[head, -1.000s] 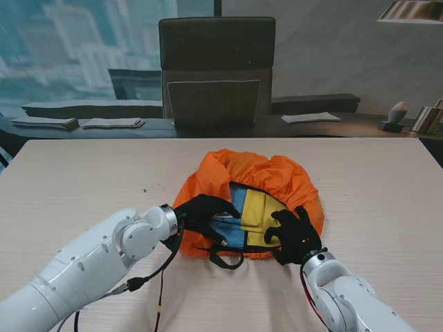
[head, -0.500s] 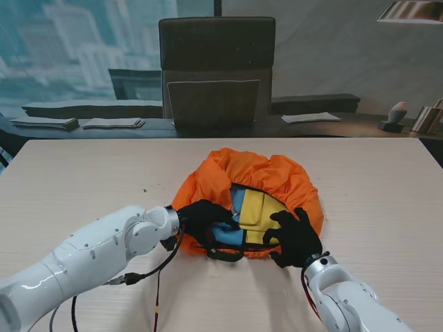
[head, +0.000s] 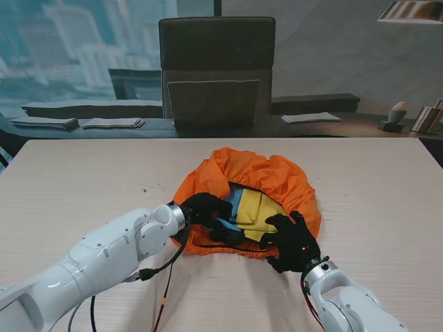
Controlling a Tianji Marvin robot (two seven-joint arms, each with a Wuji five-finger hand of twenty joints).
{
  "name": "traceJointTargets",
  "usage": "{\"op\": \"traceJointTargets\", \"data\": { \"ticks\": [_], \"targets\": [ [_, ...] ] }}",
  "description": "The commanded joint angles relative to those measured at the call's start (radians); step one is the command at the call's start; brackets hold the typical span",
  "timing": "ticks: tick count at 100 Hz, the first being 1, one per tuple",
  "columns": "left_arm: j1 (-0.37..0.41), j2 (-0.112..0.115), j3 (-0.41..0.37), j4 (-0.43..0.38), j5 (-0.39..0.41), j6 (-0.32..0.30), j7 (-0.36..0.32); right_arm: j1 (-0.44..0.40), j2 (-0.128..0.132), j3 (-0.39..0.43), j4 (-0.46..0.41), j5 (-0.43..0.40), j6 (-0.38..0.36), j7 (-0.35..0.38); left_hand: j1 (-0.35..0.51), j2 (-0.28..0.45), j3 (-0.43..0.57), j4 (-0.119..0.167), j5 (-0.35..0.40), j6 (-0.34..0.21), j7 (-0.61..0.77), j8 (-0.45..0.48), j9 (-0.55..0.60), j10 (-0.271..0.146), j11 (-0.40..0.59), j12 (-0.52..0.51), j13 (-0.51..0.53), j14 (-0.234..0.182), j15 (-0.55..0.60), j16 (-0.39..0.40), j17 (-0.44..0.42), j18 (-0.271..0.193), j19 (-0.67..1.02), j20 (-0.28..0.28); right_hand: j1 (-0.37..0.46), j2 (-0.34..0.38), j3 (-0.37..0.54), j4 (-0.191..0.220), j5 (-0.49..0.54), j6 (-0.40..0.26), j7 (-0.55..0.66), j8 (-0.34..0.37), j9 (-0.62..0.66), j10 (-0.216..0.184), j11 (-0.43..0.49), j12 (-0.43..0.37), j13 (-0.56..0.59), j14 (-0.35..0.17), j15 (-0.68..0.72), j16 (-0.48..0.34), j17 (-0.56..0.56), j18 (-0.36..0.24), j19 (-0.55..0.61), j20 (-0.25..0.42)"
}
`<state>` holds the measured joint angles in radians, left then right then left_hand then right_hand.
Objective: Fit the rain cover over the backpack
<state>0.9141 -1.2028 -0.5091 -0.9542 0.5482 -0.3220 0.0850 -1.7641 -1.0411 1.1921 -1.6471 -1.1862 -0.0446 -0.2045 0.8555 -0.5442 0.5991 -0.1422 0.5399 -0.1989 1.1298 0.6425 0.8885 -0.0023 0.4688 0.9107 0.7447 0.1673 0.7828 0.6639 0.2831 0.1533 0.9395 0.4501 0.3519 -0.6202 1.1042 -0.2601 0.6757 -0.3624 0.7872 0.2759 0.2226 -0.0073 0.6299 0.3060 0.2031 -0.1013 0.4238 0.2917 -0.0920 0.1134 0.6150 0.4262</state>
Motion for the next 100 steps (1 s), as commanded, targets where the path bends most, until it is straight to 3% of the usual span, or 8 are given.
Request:
{"op": "traceJointTargets", "data": {
  "ticks": [1,22,39,71,85,90,95,100],
  "targets": [
    [0.047,0.000,-0.036,-0.010,-0.008,0.029,-0.005,-0.009,-0.003,-0.005,-0.010,-0.002,-0.030,0.006,0.049,0.046,0.146,0.037,-0.065,0.027,0.083,0.081,0.056,0.053,0.143,0.102,0.064,0.063,0.136,0.083,0.038,0.088,0.078,0.041,0.025,-0.020,0.034,-0.041,0.035,-0.003,0.028,-0.027,0.003,-0.026,0.004,0.008,-0.003,-0.010,0.011,0.009,-0.005,-0.006,0.022,-0.012],
    [0.127,-0.003,-0.174,-0.099,-0.146,0.068,-0.034,-0.003,-0.003,-0.026,-0.026,0.001,-0.023,0.025,-0.017,0.014,0.368,0.121,-0.118,0.068,0.148,0.333,0.001,0.079,0.387,0.280,0.061,0.101,0.349,0.335,0.060,0.175,0.207,0.109,0.010,-0.007,0.045,-0.016,0.005,-0.006,-0.015,-0.042,-0.032,-0.035,-0.009,0.003,-0.016,-0.016,-0.002,0.003,-0.009,-0.008,0.017,-0.036],
    [0.150,-0.006,-0.216,-0.122,-0.181,0.089,-0.032,0.001,0.000,-0.066,-0.066,-0.036,0.106,0.115,-0.062,-0.003,0.435,0.195,-0.118,0.080,0.145,0.398,0.006,0.073,0.433,0.295,0.107,0.100,0.432,0.399,0.124,0.191,0.280,0.141,-0.033,0.033,0.012,0.117,-0.097,-0.028,-0.149,0.047,-0.038,-0.024,-0.178,-0.069,-0.054,-0.024,-0.051,-0.024,-0.016,-0.018,-0.042,-0.057],
    [0.174,-0.002,-0.249,-0.144,-0.184,0.094,-0.024,0.110,0.000,-0.190,0.020,-0.088,0.342,0.165,-0.068,-0.023,0.445,0.199,-0.102,0.082,0.143,0.388,0.016,0.072,0.429,0.286,0.121,0.093,0.418,0.396,0.135,0.191,0.284,0.140,-0.055,0.059,-0.137,0.119,-0.291,-0.036,-0.182,0.039,-0.043,-0.011,-0.366,-0.140,-0.058,-0.016,-0.131,-0.067,-0.018,-0.027,-0.091,-0.016],
    [0.170,-0.004,-0.249,-0.139,-0.185,0.089,-0.018,0.152,0.010,-0.227,0.042,-0.139,0.363,0.241,-0.071,-0.031,0.450,0.196,-0.095,0.075,0.142,0.379,0.023,0.070,0.418,0.278,0.125,0.086,0.400,0.387,0.139,0.188,0.279,0.136,-0.028,0.032,-0.148,0.120,-0.155,0.070,-0.107,0.083,-0.039,-0.021,-0.365,-0.136,-0.057,-0.022,-0.149,-0.076,-0.019,-0.028,-0.104,-0.003],
    [0.169,-0.005,-0.249,-0.138,-0.184,0.089,-0.016,0.162,0.015,-0.233,0.048,-0.166,0.356,0.265,-0.070,-0.036,0.451,0.195,-0.091,0.074,0.141,0.374,0.027,0.072,0.414,0.274,0.127,0.085,0.396,0.384,0.140,0.187,0.277,0.134,-0.007,-0.017,-0.078,0.108,-0.051,0.093,-0.065,0.139,-0.036,-0.023,-0.313,-0.109,-0.057,-0.023,-0.139,-0.070,-0.017,-0.025,-0.114,0.014],
    [0.166,-0.005,-0.249,-0.137,-0.180,0.087,-0.012,0.165,0.019,-0.233,0.048,-0.196,0.348,0.285,-0.072,-0.042,0.455,0.194,-0.086,0.071,0.141,0.366,0.032,0.073,0.408,0.271,0.132,0.084,0.385,0.377,0.147,0.182,0.269,0.128,0.066,-0.108,-0.038,-0.050,0.044,0.054,0.100,0.094,-0.038,-0.019,-0.187,-0.060,-0.057,-0.022,-0.103,-0.051,-0.013,-0.016,-0.100,0.028],
    [0.162,-0.005,-0.248,-0.135,-0.170,0.083,-0.006,0.167,0.020,-0.231,0.057,-0.196,0.331,0.265,-0.080,-0.057,0.467,0.192,-0.075,0.065,0.143,0.349,0.047,0.079,0.390,0.261,0.145,0.079,0.369,0.364,0.162,0.175,0.262,0.118,0.134,-0.193,0.029,-0.073,0.167,-0.001,0.251,0.116,-0.030,-0.032,-0.050,-0.005,-0.044,-0.021,-0.054,-0.027,-0.008,-0.010,-0.079,0.018]
  ]
}}
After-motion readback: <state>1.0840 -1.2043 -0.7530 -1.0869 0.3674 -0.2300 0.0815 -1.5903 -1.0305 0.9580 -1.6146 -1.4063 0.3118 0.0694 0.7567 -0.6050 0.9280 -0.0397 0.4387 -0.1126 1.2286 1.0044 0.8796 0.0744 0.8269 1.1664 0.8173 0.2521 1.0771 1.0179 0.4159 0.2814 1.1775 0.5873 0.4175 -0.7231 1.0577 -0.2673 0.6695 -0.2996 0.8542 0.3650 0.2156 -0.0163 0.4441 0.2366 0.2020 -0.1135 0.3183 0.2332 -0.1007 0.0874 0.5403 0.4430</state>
